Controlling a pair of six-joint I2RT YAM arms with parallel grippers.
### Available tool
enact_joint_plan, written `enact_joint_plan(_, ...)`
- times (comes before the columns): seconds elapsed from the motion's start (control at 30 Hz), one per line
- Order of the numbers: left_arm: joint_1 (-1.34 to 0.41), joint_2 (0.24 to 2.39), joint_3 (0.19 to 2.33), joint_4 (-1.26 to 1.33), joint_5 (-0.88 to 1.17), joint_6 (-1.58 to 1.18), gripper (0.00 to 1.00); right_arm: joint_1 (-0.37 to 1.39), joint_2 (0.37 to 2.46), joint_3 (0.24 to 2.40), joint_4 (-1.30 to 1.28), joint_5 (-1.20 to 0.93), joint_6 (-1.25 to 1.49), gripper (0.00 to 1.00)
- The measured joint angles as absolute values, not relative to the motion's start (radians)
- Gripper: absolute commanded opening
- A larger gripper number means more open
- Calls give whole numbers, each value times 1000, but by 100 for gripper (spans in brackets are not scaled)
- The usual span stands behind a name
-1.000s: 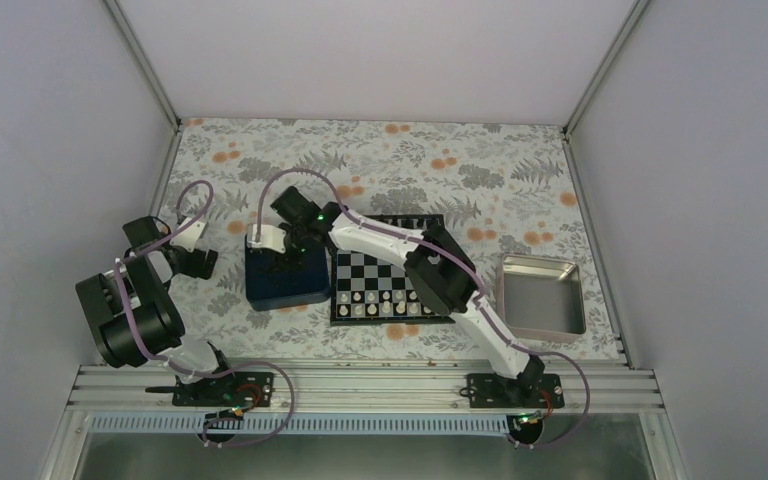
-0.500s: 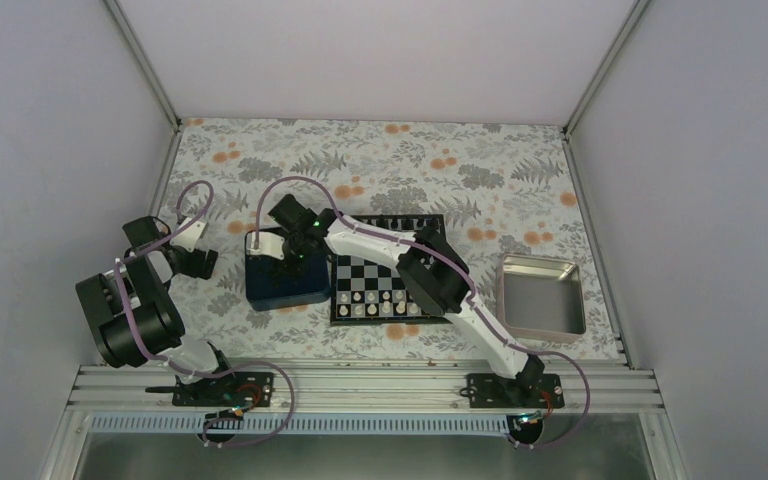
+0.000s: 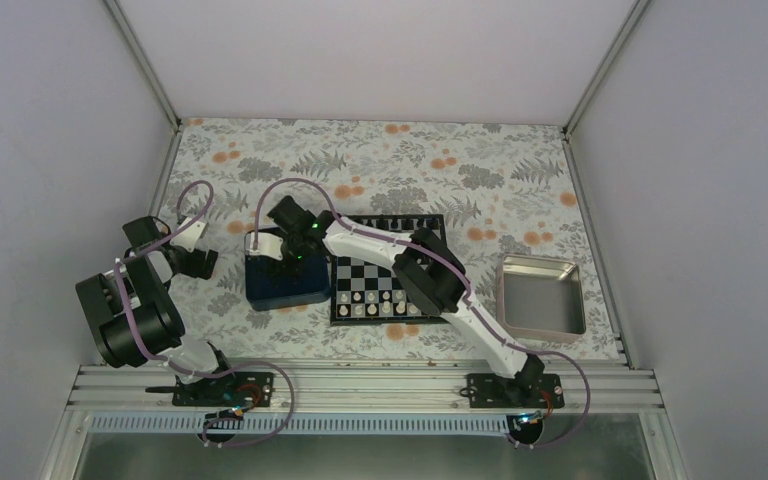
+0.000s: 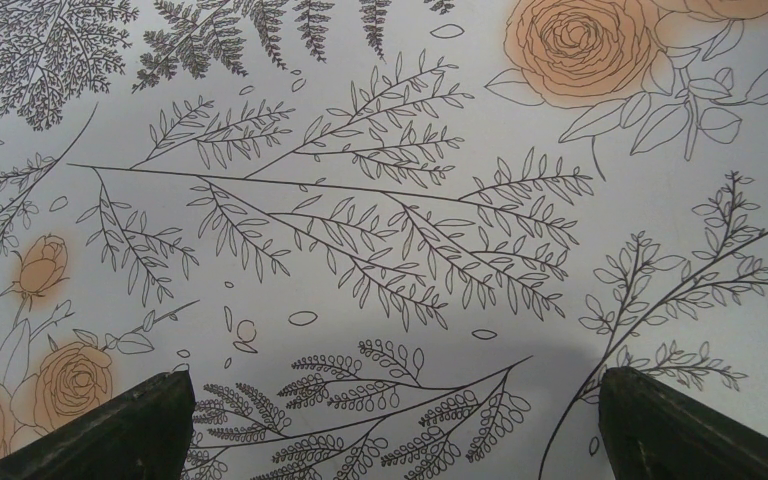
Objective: Set up the chess pieces on the board
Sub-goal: Pick up the chess piece from the storage box, then place the chess piece on the chessboard.
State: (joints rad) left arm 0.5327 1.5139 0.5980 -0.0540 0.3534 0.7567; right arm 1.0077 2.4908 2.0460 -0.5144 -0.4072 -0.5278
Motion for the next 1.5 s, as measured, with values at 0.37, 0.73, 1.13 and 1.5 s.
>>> enact_joint_plan(0.37,533,1514,598,-54,354,760,100,1008,2486,2021,-476,-408,-522,5)
enact_joint_plan(0.73,533,1514,598,-53,355,764,100,976,2299,1889,-492,-407,-521,4)
enact_joint_plan(1.13,533,1514,598,-52,355,764,100,670,1823,1565,-487,-408,-514,4)
enact_joint_plan(1.5,533,1514,598,-54,357,764,100,546,1785,1299,-498,-408,-525,5)
